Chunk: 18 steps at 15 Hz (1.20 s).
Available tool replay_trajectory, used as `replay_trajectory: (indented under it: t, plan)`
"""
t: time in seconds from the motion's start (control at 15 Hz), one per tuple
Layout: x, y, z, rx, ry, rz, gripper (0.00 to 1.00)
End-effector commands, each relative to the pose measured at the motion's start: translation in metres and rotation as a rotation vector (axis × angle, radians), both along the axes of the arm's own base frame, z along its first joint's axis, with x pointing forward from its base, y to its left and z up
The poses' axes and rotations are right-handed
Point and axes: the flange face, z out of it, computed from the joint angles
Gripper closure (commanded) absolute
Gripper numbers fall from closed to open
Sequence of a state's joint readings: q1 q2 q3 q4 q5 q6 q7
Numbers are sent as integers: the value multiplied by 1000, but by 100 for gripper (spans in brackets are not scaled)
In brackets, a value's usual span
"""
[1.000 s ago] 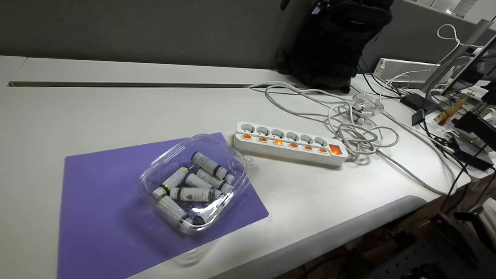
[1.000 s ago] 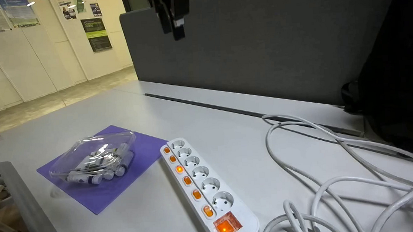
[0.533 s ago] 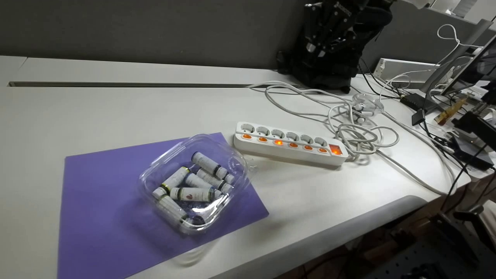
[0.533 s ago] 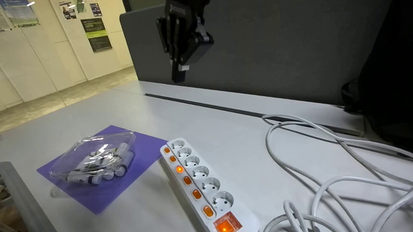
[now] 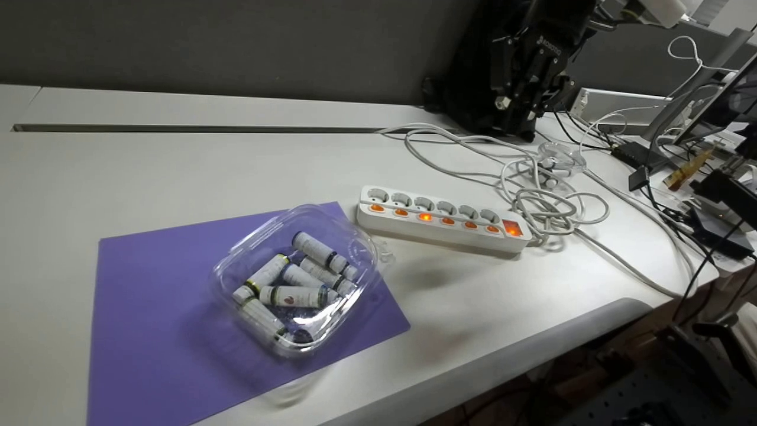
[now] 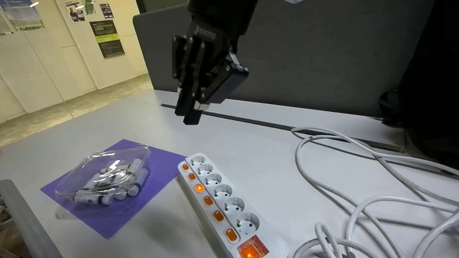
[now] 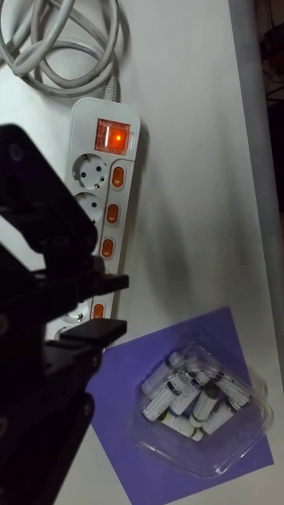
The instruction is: Switch off third socket on the extension adapter
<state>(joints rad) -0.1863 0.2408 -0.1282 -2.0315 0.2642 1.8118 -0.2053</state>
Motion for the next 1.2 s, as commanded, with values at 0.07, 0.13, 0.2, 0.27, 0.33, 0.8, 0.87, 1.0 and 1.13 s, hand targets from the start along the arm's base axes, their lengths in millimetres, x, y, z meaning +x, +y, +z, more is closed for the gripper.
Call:
replay_trajectory:
  t: [0.07, 0.13, 0.2, 0.27, 0.33, 0.8, 0.87, 1.0, 1.13]
  plan:
    - [1, 0, 4, -18, -29, -13, 48]
    - [1, 2, 4, -34, -54, -19, 42]
    - [2, 4, 1, -72, -100, -19, 35]
    - [3, 8, -4, -101, -133, -12, 27]
    - [3, 12, -10, -122, -167, -5, 65]
    - [-19, 59, -61, -209, -303, 59, 99]
    - [-24, 65, -66, -218, -314, 72, 100]
    - [-32, 71, -74, -229, -335, 81, 100]
    - [-38, 74, -82, -238, -360, 77, 100]
